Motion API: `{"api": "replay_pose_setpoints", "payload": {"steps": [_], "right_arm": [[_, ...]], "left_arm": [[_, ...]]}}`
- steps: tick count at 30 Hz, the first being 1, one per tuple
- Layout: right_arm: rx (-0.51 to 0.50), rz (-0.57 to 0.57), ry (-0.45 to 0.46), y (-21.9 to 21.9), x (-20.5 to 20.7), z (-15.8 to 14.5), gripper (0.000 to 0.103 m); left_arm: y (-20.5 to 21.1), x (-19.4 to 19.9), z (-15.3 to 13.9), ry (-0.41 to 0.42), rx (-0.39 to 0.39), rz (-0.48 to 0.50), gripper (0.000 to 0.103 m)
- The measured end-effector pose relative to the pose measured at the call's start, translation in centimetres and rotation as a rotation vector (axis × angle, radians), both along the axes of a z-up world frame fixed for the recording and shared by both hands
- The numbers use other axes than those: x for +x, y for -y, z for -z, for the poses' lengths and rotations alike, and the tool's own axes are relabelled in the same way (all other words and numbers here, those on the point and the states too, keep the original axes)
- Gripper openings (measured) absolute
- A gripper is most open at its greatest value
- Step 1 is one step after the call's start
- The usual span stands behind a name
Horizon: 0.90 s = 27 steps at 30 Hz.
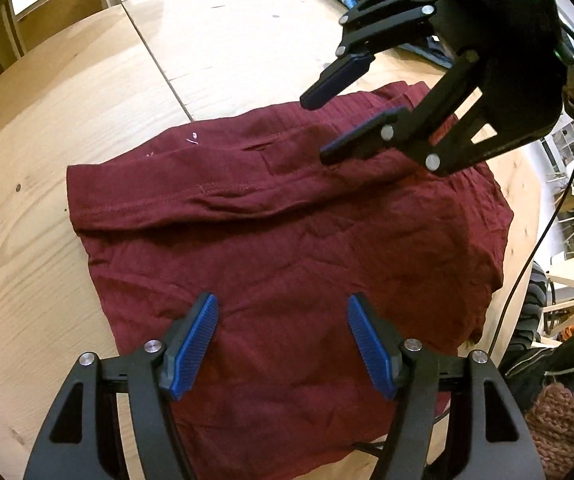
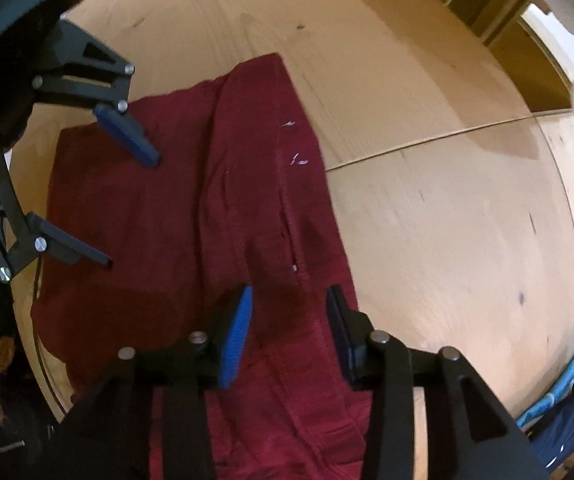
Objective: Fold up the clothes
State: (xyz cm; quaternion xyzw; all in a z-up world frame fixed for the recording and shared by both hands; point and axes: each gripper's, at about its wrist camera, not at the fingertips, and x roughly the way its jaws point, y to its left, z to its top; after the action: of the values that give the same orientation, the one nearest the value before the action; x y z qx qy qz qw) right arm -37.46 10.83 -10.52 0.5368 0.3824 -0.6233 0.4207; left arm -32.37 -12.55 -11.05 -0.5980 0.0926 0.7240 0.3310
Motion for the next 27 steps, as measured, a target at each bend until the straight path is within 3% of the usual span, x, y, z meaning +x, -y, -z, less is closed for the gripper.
{"api": "replay_pose_setpoints", "payload": {"steps": [9, 13, 17, 27], "right_arm": [[0.033, -0.023, 0.016, 0.7, 1.5, 0.8, 0.036], [0.04, -0.044, -0.007, 0.8, 2.9, 0.4, 0.016], [0.04, -0.011, -0.031, 0.7, 3.1, 0.2, 0.009], [0.045, 0.1, -0.08, 0.5, 3.0, -0.2, 0.01]], "left_arm": [[2.2, 0.6, -0.5, -0.006, 0.008, 0.011, 0.066], [3.1, 1.0, -0.7, -0.012, 0.003, 0.019, 0.067], [4.1, 1.3, -0.9, -0.013, 0.004, 0.024, 0.07], [6.4, 1.7, -1.6, -0.006, -0.01, 0.035, 0.074]]}}
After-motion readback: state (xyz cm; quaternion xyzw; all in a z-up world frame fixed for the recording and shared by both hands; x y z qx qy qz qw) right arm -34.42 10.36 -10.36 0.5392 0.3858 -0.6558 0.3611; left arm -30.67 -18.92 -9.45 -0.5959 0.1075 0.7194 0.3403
